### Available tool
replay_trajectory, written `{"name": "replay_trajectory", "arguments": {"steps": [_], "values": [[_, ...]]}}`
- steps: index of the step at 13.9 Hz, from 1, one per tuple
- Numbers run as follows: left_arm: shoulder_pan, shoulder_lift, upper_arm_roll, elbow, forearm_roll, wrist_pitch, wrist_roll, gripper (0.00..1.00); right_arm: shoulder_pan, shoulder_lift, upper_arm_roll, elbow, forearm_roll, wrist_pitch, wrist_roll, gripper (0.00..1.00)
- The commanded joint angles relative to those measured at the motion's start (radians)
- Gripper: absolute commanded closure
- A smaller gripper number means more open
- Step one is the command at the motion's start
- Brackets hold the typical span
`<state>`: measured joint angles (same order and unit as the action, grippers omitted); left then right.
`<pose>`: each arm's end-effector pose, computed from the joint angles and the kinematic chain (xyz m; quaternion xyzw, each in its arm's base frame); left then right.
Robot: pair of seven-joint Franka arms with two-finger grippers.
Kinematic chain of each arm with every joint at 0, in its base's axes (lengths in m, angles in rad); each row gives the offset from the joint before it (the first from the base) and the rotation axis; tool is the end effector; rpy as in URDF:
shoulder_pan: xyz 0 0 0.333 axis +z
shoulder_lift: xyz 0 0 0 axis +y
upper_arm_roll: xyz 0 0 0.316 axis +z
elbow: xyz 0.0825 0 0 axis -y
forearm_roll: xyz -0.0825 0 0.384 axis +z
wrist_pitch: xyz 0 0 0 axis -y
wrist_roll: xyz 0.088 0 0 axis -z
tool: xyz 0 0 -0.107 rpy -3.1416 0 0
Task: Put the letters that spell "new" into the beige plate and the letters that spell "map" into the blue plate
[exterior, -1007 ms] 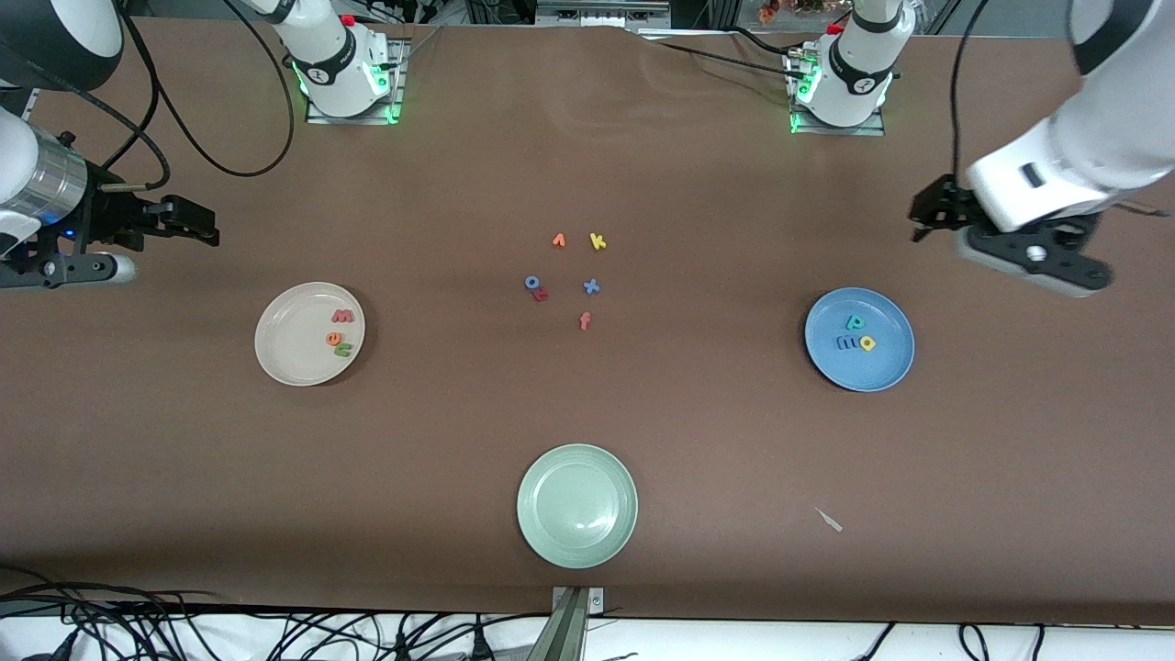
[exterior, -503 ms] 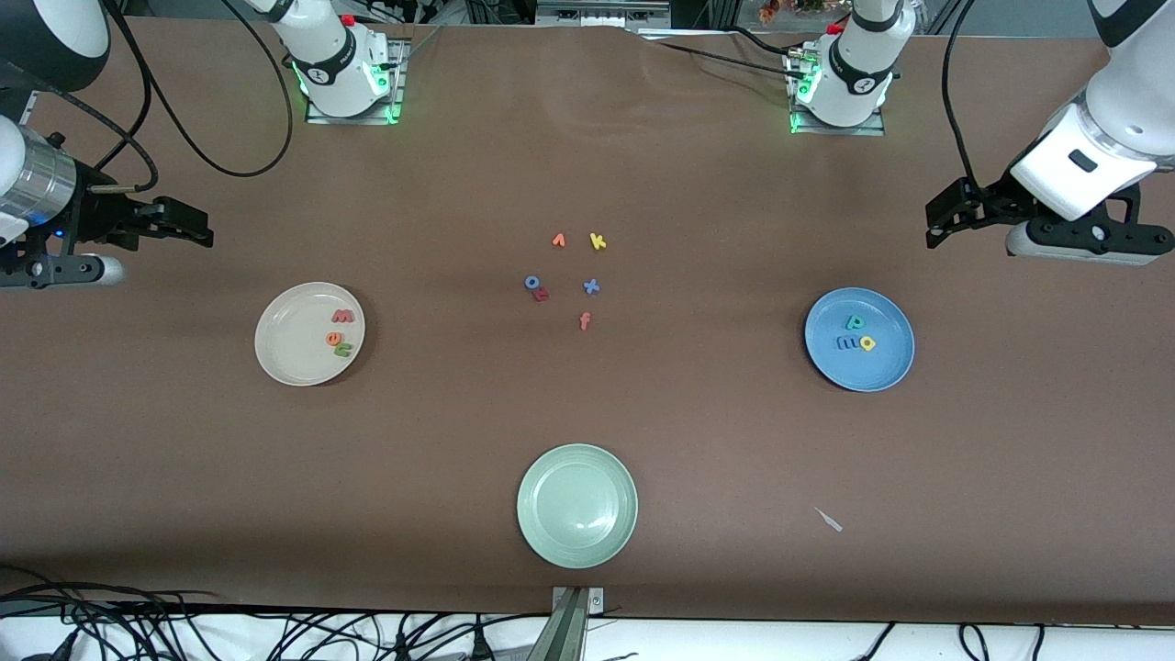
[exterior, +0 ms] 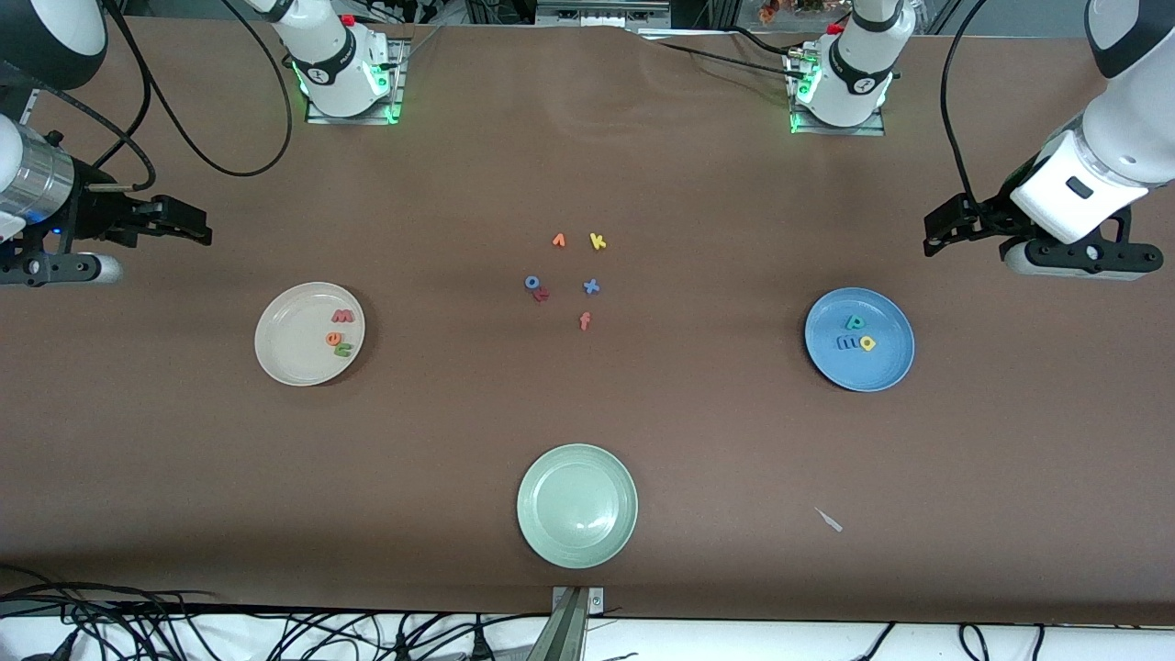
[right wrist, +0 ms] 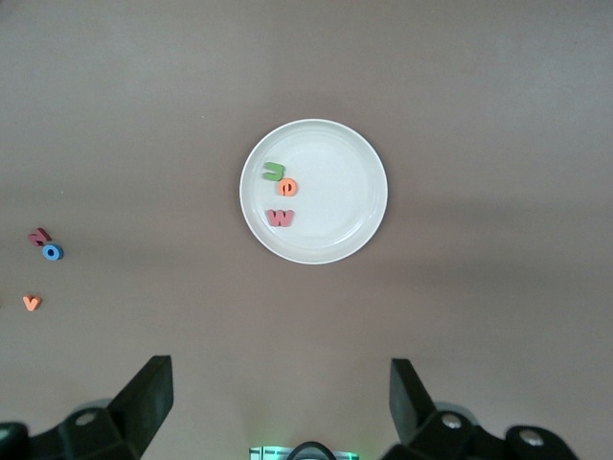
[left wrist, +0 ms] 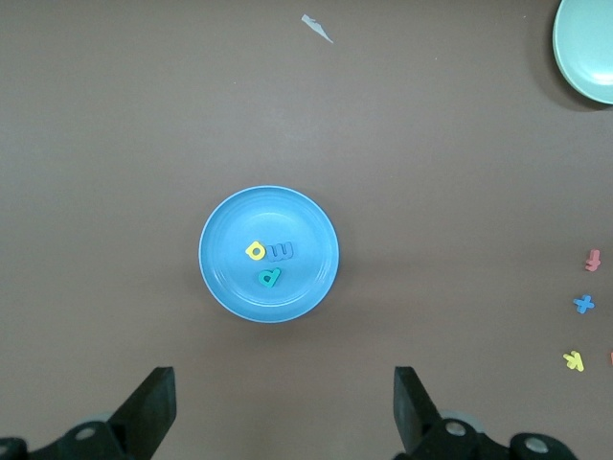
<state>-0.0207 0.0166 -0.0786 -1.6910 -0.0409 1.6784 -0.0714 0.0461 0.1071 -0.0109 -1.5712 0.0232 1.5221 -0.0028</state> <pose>0.5611 -0.0596 0.5675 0.9996 -0.0115 -0.0163 0.0196 0.5763 0.0232 0.5598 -0.9967 -0.0186 0.0782 0.0097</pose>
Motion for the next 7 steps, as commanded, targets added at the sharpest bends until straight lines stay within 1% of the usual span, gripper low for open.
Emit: {"name": "replay_trajectory", "arguments": {"steps": [1,3,7], "values": [[0.005,0.02,-0.001,0.024,0.002,-0.02,-0.004,0.0,-0.014,-0.014,0.023,0.003,-0.005,-0.013,0.014,0.0],[0.005,0.017,-0.009,0.024,0.047,-0.034,0.002,0.0,-0.014,-0.012,0.023,0.003,-0.028,-0.001,0.012,0.0],[0.004,0.017,-0.01,0.04,0.046,-0.051,0.002,0.0,-0.015,-0.009,0.019,0.003,-0.045,0.061,0.001,0.0]]}}
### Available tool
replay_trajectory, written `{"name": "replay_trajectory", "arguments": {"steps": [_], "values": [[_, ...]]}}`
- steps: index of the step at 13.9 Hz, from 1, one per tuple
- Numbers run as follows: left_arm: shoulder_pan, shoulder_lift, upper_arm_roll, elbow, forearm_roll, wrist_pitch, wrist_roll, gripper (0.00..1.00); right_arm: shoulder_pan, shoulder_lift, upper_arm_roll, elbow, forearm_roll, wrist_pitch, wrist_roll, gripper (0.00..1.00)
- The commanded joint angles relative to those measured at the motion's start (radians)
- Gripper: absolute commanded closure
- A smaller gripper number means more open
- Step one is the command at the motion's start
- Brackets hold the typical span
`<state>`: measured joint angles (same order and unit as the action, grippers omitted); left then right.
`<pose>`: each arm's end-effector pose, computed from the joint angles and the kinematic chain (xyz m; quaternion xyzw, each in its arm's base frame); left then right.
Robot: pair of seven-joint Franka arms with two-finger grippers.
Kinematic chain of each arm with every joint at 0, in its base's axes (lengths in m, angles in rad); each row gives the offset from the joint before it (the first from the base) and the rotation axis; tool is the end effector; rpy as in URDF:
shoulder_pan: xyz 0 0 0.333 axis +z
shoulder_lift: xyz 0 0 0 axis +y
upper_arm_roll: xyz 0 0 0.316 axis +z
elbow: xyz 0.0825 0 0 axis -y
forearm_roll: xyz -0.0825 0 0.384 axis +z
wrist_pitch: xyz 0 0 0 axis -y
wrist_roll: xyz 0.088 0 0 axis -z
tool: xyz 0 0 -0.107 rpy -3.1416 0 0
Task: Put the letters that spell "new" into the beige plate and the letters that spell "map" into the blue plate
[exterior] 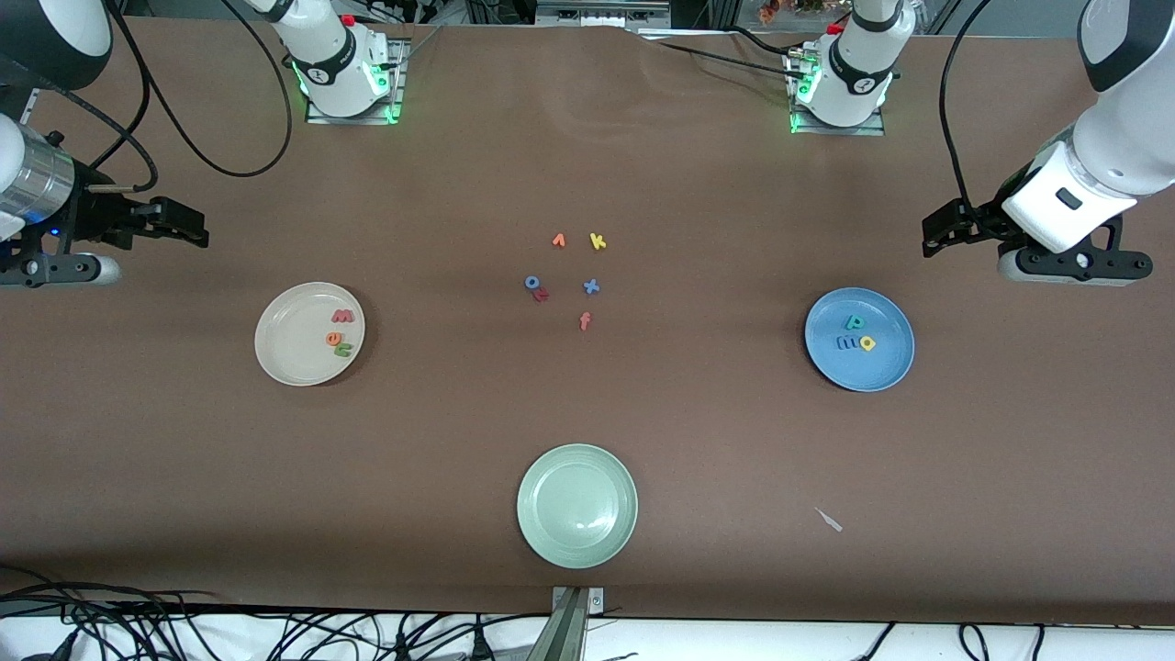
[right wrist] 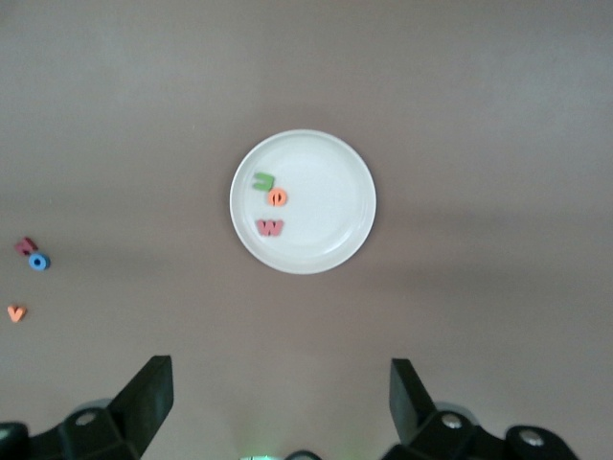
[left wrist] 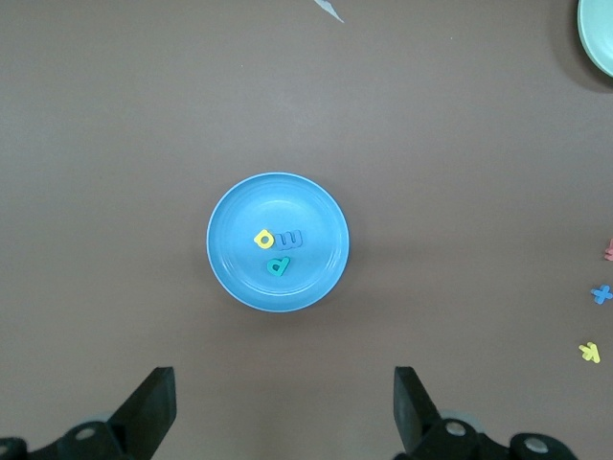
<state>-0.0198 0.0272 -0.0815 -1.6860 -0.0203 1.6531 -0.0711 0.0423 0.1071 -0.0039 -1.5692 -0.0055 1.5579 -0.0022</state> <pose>0.5612 -0.0586 0.5618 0.9994 -0.0140 -0.0309 0.0086 0.5807 0.0218 0.5633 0.9980 0.0204 -0.0591 0.0040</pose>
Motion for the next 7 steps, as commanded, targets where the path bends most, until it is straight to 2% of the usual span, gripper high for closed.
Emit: {"name": "replay_trajectory", "arguments": {"steps": [1,7], "values": [[0.001,0.01,-0.007,0.038,0.016,-0.02,-0.007,0.0,-0.012,-0.007,0.012,0.002,-0.022,0.031,-0.001,0.0],[0.003,0.019,-0.006,0.045,0.03,-0.029,0.002,0.0,-0.01,-0.007,0.012,0.002,-0.04,0.06,-0.028,0.0]]}}
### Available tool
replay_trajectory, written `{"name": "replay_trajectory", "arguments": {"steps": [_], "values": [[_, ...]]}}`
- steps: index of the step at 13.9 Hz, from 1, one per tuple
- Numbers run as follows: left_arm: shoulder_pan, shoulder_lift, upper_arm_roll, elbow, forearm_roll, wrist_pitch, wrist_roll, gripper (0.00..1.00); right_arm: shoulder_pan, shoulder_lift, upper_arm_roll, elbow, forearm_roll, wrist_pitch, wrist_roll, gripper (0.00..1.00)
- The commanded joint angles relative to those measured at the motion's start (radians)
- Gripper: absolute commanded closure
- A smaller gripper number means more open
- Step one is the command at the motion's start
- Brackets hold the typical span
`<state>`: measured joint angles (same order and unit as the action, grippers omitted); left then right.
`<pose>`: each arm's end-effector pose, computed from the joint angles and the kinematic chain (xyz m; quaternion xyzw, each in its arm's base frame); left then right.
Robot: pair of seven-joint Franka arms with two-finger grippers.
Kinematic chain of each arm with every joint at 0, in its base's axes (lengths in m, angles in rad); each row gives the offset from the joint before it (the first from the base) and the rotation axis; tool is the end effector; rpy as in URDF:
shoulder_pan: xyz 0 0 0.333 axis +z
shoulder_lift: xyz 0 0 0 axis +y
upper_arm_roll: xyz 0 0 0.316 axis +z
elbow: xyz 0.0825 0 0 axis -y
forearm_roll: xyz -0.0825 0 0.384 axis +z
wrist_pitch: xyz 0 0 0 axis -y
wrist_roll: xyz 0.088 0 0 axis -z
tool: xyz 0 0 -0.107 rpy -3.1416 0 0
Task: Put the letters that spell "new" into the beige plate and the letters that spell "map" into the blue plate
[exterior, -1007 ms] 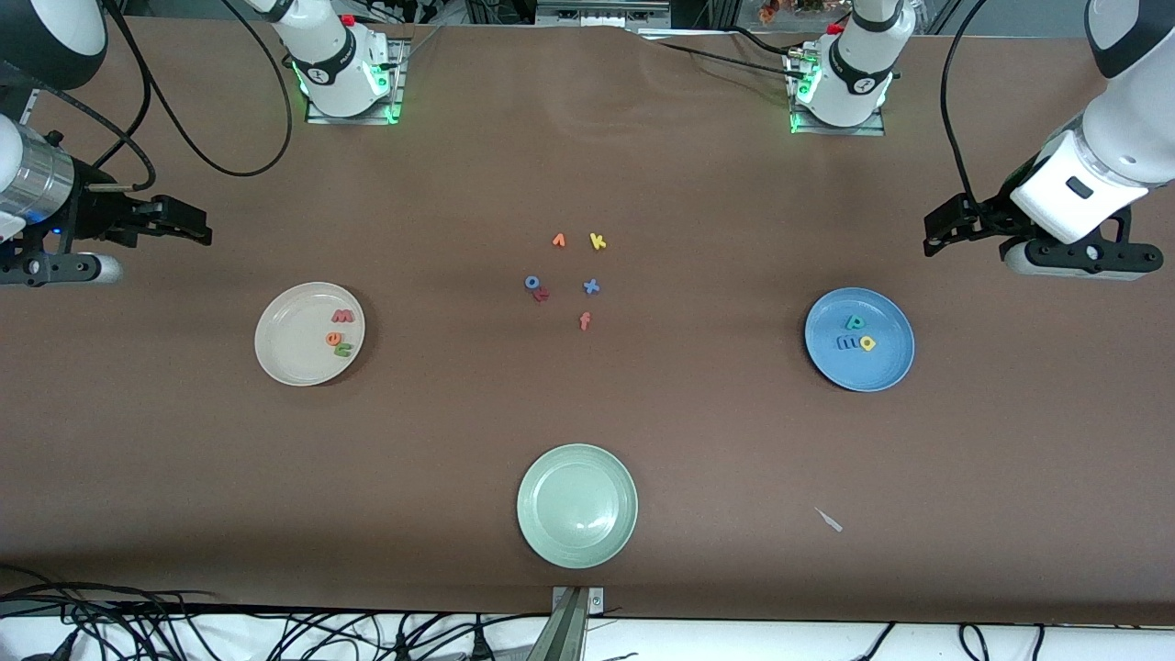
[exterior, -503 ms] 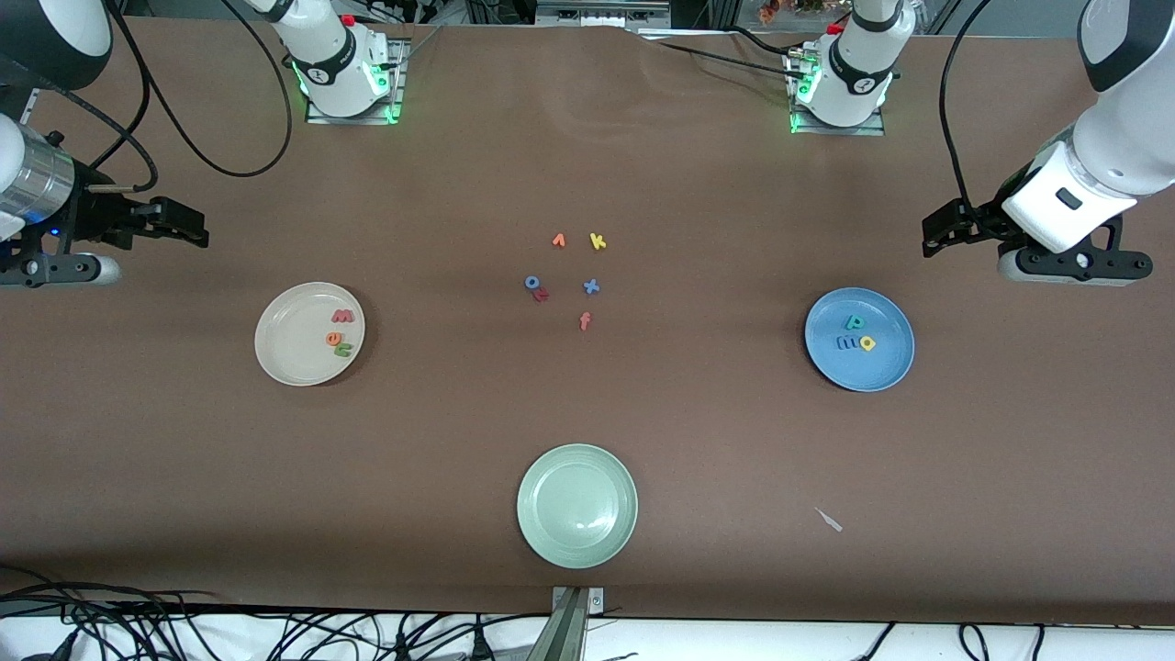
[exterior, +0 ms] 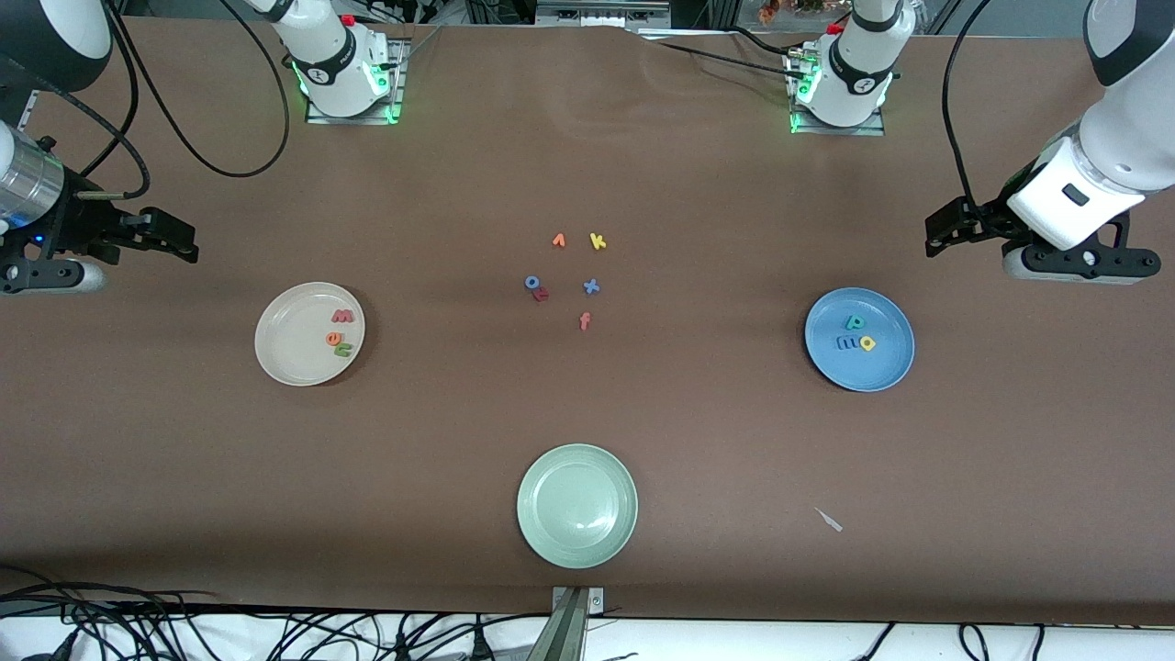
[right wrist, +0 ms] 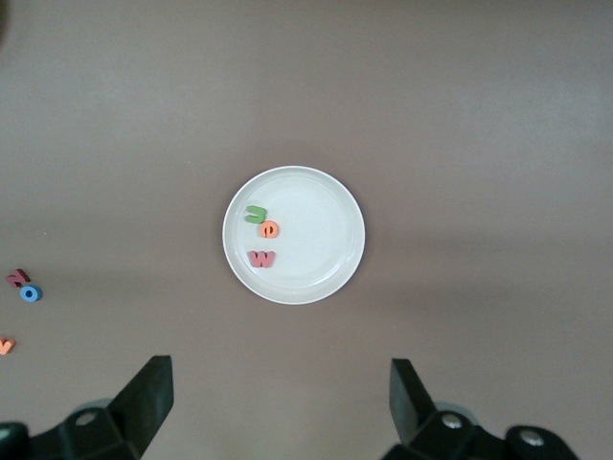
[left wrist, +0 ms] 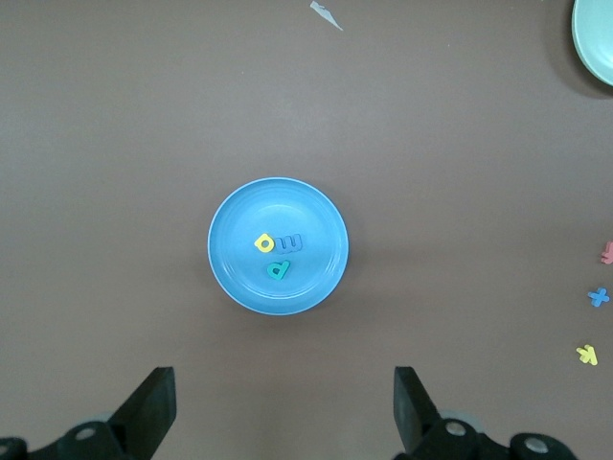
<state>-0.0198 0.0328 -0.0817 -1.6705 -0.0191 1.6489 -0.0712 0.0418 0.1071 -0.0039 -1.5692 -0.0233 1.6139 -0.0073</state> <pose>0.5633 -0.0586 0.5656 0.9995 -0.0142 -0.0280 0.0085 0.5872 0.0200 0.5677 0.9992 0.0235 -0.0310 0.0123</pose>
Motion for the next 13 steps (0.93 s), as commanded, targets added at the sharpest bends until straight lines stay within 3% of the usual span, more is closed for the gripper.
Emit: {"name": "replay_trajectory", "arguments": {"steps": [1,13], "values": [[0.003,0.013,-0.007,0.031,0.028,-0.029,0.002,0.0,-0.01,-0.007,0.012,0.002,-0.033,0.004,-0.043,0.0],[0.0,-0.007,-0.015,0.046,0.03,-0.084,-0.004,0.0,-0.01,-0.007,0.013,0.002,-0.035,-0.003,-0.056,0.0]]}}
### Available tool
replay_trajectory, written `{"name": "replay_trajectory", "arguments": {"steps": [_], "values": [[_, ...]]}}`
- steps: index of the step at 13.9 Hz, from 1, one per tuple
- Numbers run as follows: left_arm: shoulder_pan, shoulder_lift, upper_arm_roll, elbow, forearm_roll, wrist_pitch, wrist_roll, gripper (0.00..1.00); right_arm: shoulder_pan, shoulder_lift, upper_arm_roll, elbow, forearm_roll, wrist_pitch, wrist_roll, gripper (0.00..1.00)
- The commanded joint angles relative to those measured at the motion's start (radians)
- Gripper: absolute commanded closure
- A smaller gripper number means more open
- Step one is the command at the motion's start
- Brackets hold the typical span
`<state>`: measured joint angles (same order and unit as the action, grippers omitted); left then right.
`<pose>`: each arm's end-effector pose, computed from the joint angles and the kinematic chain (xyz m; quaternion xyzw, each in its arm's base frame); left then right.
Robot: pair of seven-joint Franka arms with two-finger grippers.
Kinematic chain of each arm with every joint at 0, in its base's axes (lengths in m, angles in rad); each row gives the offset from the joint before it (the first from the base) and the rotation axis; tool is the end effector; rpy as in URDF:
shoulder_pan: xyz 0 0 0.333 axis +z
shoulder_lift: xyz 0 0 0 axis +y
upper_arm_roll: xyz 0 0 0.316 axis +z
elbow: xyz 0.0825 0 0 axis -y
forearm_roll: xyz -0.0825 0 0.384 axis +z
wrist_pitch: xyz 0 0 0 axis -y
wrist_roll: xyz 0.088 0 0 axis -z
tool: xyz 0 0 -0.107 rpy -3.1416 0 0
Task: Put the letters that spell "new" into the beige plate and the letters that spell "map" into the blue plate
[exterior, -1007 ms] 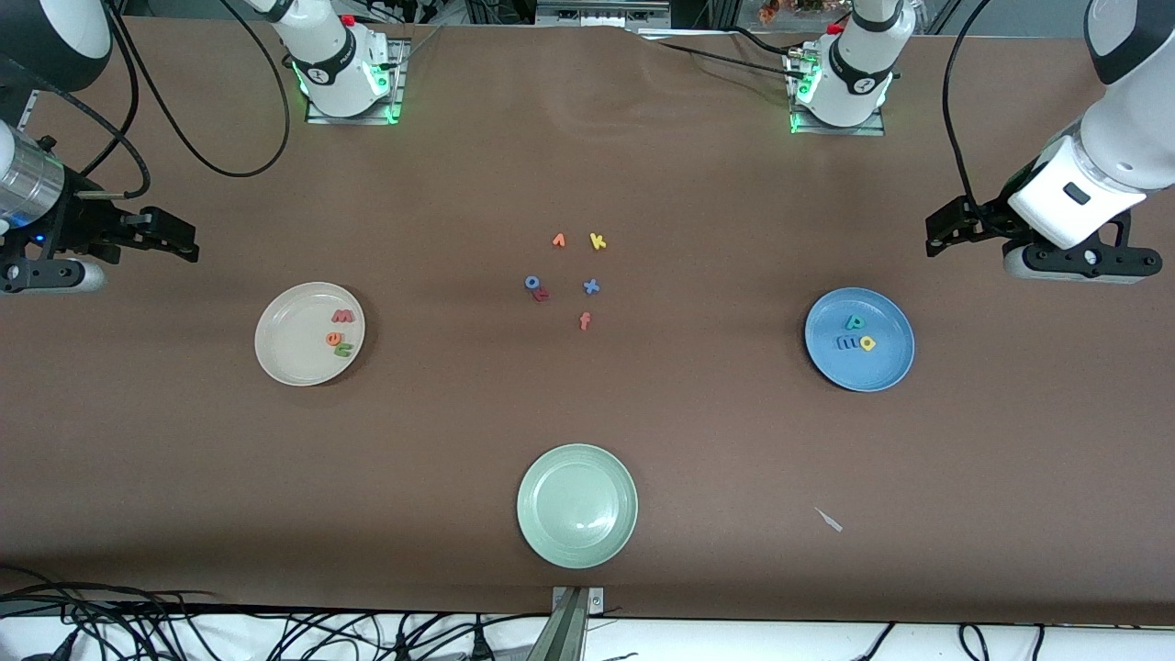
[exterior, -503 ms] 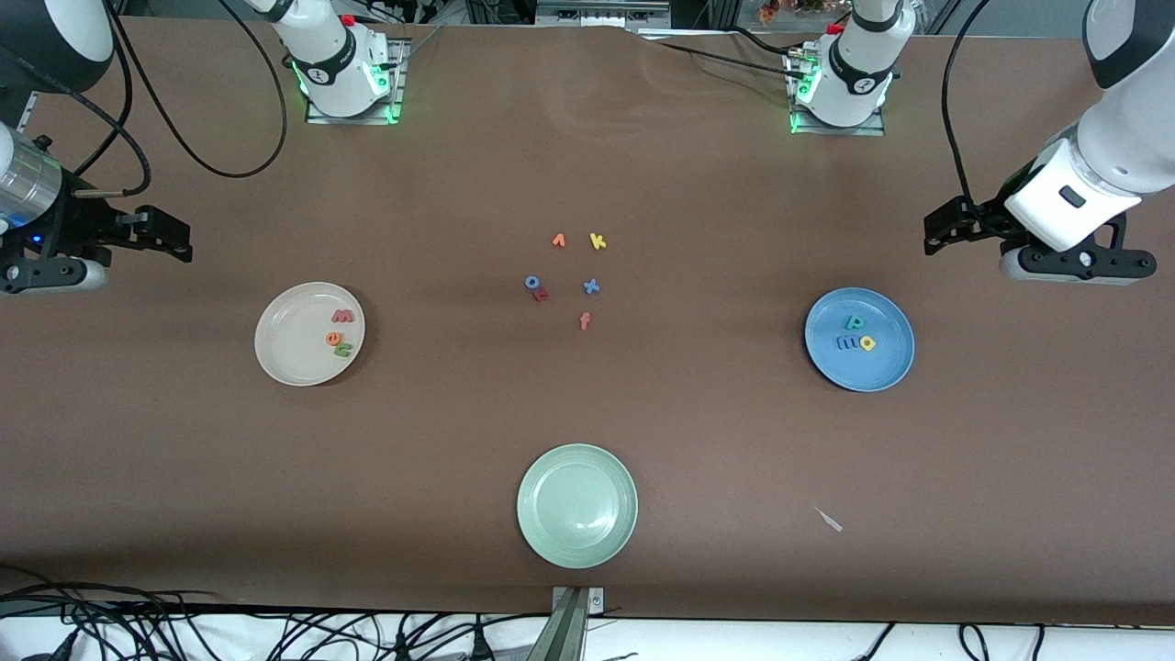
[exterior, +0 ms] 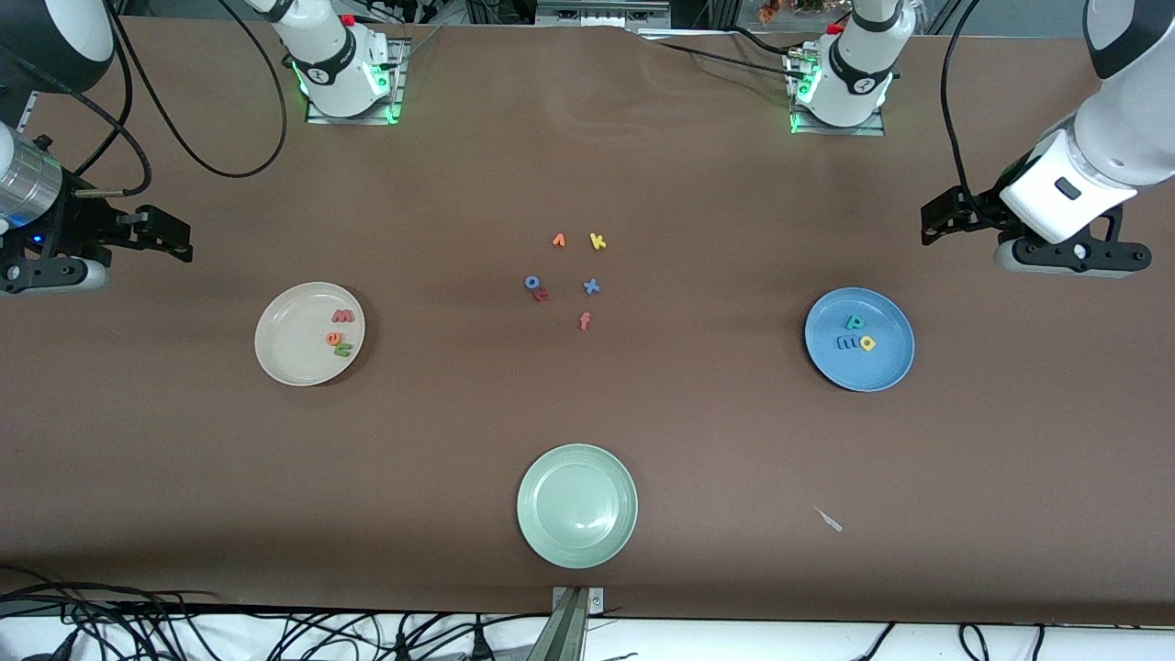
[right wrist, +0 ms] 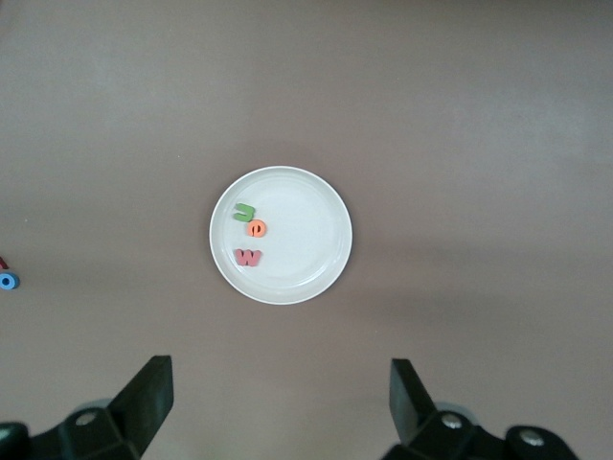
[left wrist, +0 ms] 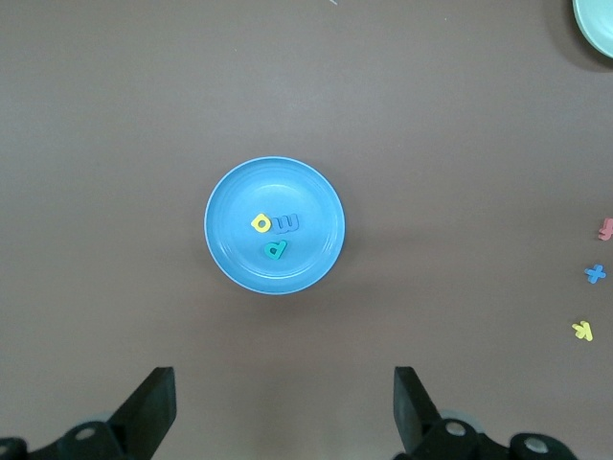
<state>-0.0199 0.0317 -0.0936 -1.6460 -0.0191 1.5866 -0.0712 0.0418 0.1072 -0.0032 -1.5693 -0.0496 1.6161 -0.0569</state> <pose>0.5572 -0.0648 0.5728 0.9987 -0.0206 -0.0463 0.0068 0.5875 0.0177 0.5679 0.9980 0.0496 -0.0304 0.0246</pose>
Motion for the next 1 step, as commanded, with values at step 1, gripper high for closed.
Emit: {"name": "replay_trajectory", "arguments": {"steps": [1], "values": [[0.0,-0.006,-0.003,0.022,0.028,-0.022,-0.004,0.0,-0.01,-0.009,0.012,0.002,-0.009,-0.005,-0.006,0.0]]}}
